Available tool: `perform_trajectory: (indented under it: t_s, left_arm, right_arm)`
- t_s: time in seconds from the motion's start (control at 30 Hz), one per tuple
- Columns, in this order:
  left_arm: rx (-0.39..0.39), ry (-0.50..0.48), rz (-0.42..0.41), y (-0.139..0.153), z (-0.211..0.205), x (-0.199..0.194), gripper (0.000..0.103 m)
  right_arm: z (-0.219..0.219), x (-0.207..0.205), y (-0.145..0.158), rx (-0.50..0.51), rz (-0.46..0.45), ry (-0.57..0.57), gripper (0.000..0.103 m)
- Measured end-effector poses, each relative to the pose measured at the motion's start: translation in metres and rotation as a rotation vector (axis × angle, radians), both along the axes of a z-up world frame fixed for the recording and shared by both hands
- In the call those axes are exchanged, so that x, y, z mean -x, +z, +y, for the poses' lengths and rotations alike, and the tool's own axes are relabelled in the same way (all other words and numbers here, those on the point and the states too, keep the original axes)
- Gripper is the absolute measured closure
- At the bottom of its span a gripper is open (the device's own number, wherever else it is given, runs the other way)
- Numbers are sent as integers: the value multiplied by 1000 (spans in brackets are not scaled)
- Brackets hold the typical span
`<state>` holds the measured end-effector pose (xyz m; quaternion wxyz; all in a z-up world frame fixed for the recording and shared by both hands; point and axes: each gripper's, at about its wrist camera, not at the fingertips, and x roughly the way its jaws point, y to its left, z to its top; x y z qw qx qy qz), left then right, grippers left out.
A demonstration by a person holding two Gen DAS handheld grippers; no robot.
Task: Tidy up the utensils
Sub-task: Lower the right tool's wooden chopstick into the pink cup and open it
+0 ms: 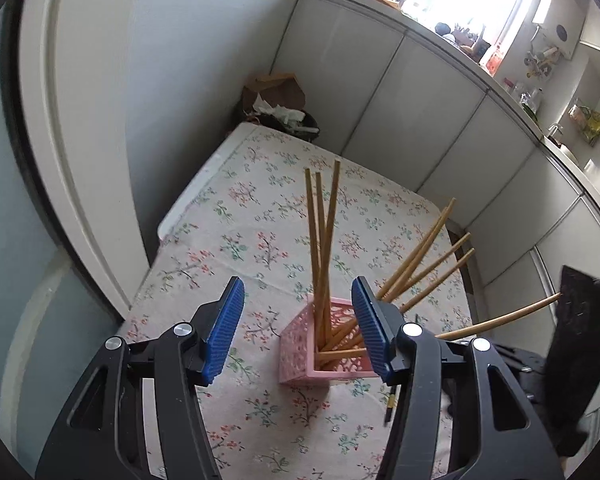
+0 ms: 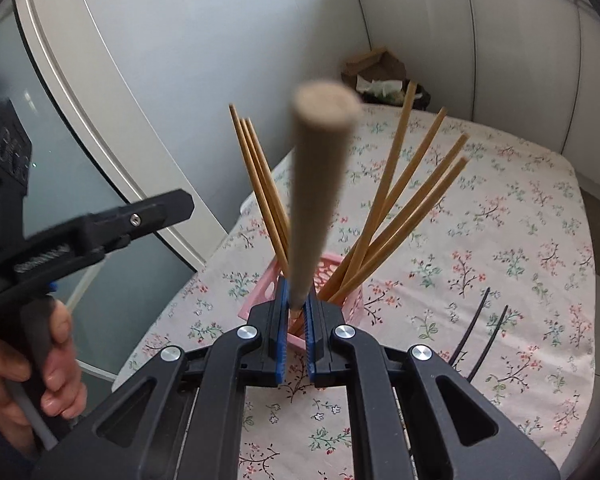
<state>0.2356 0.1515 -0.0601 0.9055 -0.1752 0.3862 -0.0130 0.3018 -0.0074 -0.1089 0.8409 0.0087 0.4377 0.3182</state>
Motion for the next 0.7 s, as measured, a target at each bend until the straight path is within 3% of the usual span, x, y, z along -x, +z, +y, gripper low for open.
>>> perform_trajectory:
  t_s: [0.2,0.43,0.5,0.7]
  left_arm:
    - [-12,-43,20,-3,-13,-4,47]
    - [-37,-25,43,-7,-15,-4,36]
    - [-30,-19,50,-8,-14,-5,36]
    - [-24,-18,61,-10,-15,-5,36]
  right_arm:
    - [5,-10,-6,3,19,-25,96]
    - [-17,-20,-3,-109,46,-97,93]
    - [-23,-21,1,-128,31,-119,81]
    - [-38,-23,5,-166,-4,-167,78]
